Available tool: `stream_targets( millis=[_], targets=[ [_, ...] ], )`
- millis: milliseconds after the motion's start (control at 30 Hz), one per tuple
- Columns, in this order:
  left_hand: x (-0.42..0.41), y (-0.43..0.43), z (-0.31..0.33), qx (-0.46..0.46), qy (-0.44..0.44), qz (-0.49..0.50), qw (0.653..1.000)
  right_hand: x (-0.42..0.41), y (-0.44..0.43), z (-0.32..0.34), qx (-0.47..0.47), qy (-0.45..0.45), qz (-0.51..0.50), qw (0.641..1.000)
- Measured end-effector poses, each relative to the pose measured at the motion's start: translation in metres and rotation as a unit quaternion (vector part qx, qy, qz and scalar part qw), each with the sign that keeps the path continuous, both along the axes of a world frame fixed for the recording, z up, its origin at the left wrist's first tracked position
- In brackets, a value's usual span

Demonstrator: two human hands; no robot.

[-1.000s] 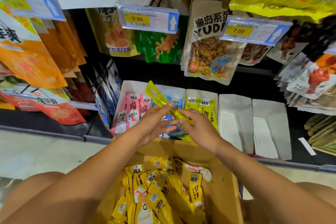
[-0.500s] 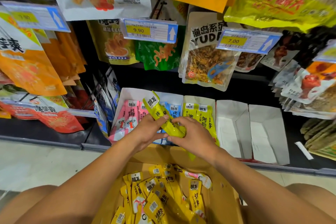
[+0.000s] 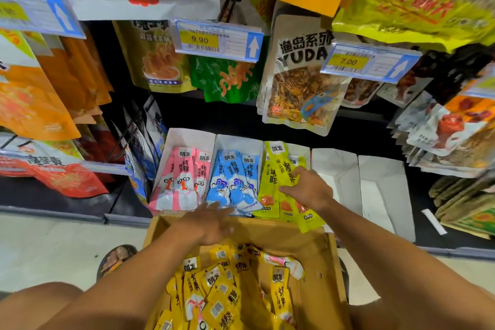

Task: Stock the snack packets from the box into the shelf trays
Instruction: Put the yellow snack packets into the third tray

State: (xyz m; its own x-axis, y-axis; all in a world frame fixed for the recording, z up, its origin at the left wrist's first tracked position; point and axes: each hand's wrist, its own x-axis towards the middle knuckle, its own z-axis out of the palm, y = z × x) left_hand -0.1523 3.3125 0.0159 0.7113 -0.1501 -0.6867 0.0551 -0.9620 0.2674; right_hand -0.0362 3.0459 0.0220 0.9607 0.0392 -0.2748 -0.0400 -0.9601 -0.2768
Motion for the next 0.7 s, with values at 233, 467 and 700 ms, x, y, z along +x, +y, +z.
stream_targets(
  millis=[233,467,700],
  targets=[
    [-0.005,0.003,-0.012,0.054,0.056,-0.009,0.997,0.025,-0.001,-0.046,-0.104,0.022,0.016,0.994],
    [-0.005,0.007,-0.015,0.053,0.059,-0.013,0.997,0.039,-0.001,-0.077,-0.094,0.006,0.024,0.995],
    [-0.008,0.011,-0.013,0.056,0.043,-0.025,0.997,0.028,-0.014,-0.068,-0.019,0.028,0.044,0.998]
  ],
)
